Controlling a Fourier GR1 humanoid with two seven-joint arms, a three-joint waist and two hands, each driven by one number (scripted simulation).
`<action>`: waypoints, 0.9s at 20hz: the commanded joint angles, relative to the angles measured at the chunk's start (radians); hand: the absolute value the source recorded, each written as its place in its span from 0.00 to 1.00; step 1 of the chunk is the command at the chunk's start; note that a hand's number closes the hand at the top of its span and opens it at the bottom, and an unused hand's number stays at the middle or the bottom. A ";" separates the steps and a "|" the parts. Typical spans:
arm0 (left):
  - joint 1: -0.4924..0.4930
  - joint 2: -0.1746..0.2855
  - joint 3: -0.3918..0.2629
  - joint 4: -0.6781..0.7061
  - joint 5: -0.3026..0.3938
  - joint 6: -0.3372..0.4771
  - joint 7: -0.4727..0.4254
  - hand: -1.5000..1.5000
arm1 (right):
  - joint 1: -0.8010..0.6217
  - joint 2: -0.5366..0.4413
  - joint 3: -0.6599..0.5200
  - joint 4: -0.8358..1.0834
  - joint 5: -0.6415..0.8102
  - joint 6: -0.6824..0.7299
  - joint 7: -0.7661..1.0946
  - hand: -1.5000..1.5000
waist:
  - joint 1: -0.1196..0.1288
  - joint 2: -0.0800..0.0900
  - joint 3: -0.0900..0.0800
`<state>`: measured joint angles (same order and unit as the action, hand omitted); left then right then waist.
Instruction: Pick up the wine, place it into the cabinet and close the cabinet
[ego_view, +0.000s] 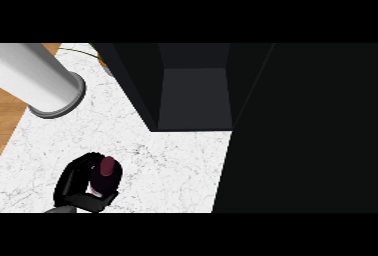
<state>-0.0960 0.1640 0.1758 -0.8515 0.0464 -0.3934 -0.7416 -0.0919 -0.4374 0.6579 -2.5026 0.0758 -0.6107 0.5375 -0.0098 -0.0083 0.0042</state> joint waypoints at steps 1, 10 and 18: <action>-0.009 -0.048 -0.015 -0.089 0.046 -0.015 0.087 1.00 | 0.116 -0.045 0.022 -0.173 0.073 0.007 -0.009 0.00 | -0.002 0.002 -0.003; 0.098 -0.162 -0.152 -0.338 0.049 0.055 0.188 1.00 | 0.090 -0.048 0.026 -0.182 0.087 -0.009 0.041 0.00 | 0.003 0.003 -0.004; 0.199 -0.164 -0.377 -0.607 0.131 0.193 0.352 1.00 | 0.133 -0.070 0.036 -0.156 0.050 -0.006 -0.054 0.00 | 0.005 0.003 -0.004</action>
<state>0.0456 0.0056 -0.0859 -1.3389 0.1446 -0.2766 -0.4416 -0.0179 -0.4851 0.6843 -2.5079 0.0838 -0.6324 0.4569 -0.0088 -0.0069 -0.0001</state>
